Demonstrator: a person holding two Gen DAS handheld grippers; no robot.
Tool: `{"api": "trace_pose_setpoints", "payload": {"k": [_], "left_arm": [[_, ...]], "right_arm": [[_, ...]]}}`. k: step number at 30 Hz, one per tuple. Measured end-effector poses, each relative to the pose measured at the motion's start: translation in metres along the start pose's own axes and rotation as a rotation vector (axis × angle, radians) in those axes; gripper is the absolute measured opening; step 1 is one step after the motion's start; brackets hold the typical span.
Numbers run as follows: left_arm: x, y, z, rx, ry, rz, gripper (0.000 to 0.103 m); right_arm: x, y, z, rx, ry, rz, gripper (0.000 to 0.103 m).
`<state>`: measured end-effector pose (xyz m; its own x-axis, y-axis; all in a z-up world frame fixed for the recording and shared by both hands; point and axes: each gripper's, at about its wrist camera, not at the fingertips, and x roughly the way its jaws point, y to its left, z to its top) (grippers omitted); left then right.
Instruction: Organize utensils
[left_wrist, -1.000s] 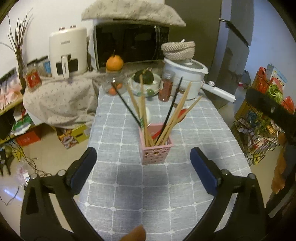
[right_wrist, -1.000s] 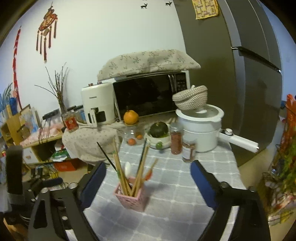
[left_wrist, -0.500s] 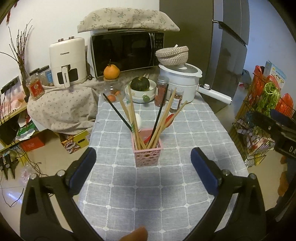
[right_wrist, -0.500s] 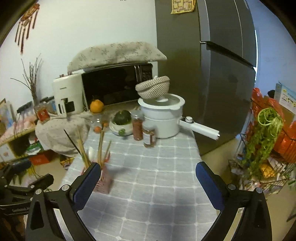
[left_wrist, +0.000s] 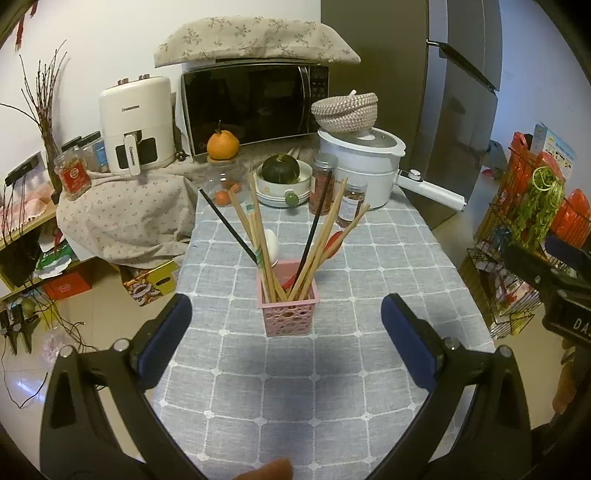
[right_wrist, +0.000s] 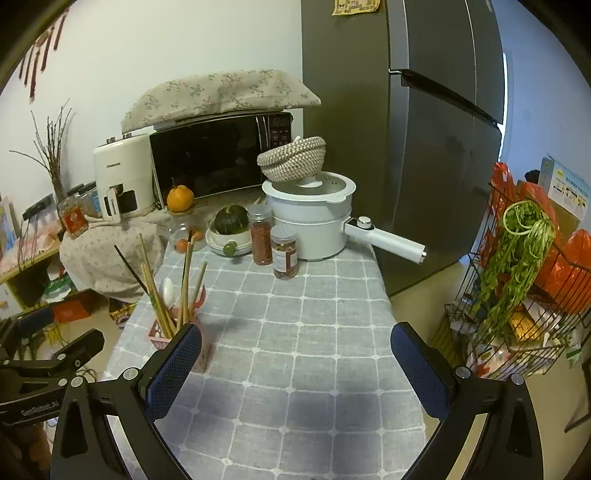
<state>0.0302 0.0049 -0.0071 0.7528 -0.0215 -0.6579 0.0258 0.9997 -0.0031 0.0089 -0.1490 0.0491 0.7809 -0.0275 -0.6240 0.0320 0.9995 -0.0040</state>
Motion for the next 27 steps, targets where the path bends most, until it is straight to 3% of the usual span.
{"api": "trace_pose_setpoints", "payload": {"k": [27], "left_arm": [[-0.003,0.000,0.002,0.001,-0.009,0.003,0.102]], "right_arm": [[0.011,0.002,-0.002,0.019,0.045,0.022,0.103]]}}
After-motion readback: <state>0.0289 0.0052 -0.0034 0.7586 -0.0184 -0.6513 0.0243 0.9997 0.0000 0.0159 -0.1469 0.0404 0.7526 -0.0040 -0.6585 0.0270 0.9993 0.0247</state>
